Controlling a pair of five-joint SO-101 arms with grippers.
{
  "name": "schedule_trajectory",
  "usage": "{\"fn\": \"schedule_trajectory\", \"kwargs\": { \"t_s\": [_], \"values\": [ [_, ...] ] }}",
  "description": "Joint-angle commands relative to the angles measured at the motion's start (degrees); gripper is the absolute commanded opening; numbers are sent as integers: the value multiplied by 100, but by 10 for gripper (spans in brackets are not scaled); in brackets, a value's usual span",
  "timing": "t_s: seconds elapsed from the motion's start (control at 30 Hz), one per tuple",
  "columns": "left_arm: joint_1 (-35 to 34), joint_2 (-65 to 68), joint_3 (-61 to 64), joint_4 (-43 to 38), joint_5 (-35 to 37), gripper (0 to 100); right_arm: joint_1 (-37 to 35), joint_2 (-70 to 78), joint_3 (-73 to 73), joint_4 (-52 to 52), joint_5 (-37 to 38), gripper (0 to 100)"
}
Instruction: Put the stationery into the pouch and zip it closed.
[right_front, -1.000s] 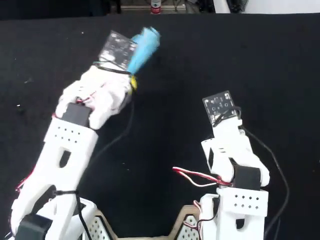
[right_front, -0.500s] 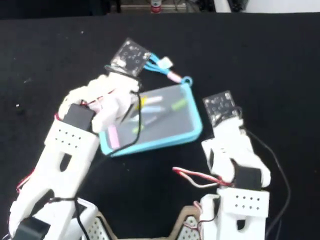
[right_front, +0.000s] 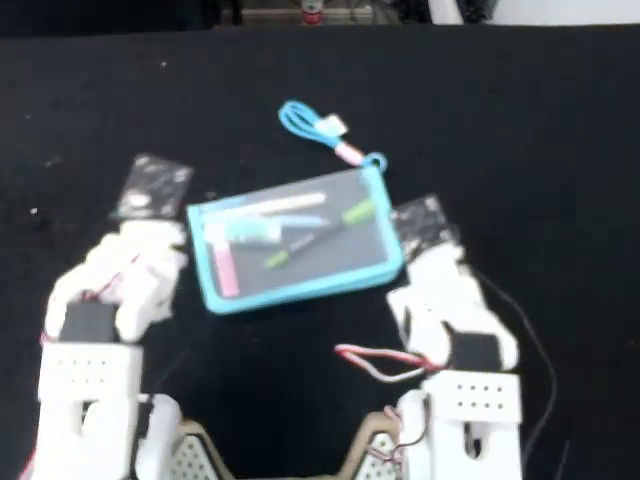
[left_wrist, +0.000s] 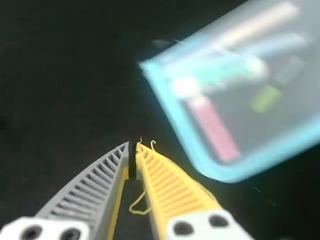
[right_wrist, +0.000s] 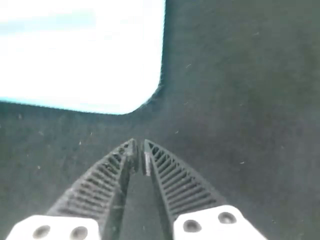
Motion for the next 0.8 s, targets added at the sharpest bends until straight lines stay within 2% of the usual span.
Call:
{"fn": "schedule_trajectory", "kwargs": {
  "t_s": [0.0,0.07,0.17,0.27,0.5,0.63,0.77],
  "values": [
    [-365,-941,796,-246,-193,30,-105,-57,207,-299,-62,11],
    [-391,-1371,1191,-246,-308,30,-97,-57,233,-316,-264,11],
    [-418,-1916,1622,-229,-299,30,-62,-57,242,-308,-1257,11],
    [-374,-2391,1859,255,-290,30,-97,-57,277,-299,-2127,13],
    [-347,-3877,2193,1187,-290,30,-53,-57,277,-290,-2224,12],
    [-136,-3736,2202,1257,-281,30,-53,-57,356,-299,-2233,12],
    [-84,-3815,2422,1240,193,30,-53,-57,435,-308,-2347,12]
  ]
}}
